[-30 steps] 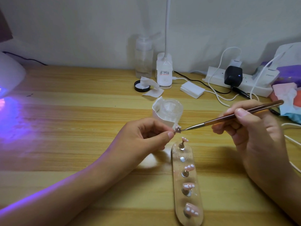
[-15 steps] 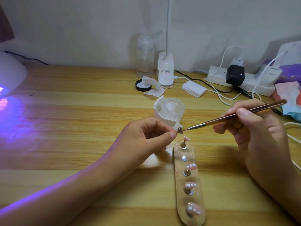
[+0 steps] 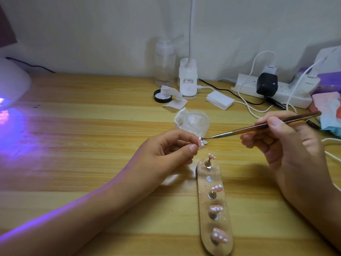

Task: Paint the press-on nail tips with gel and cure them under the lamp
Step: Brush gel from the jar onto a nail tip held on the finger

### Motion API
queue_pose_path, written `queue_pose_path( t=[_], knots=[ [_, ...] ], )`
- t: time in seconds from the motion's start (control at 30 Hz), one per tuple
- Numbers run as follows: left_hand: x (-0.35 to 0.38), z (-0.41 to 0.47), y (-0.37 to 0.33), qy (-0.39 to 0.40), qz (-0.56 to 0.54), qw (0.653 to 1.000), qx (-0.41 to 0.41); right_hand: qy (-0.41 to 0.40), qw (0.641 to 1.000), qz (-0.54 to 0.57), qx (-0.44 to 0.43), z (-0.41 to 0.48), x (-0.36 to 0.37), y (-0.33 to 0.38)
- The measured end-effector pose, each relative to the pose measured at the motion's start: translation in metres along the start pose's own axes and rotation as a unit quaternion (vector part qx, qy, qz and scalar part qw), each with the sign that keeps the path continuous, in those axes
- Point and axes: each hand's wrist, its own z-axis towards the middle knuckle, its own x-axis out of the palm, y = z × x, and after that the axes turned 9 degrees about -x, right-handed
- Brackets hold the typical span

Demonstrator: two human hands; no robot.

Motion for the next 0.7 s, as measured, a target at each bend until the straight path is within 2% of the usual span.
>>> queue_pose_path(
  t=[0.2,0.43,0.7],
  knots=[
    [-0.001,0.0,0.0,-0.018,-0.047,0.999,-0.02,0.012,1.0,0.006,0.02,-0.002,0.004,0.001],
    [0.0,-0.002,-0.002,-0.012,-0.094,0.995,-0.033,-0.076,0.994,0.06,0.043,0.007,-0.005,-0.001],
    [0.008,-0.01,0.004,0.021,0.101,0.995,0.006,-0.08,0.994,0.063,0.047,0.007,-0.007,-0.002]
  ],
)
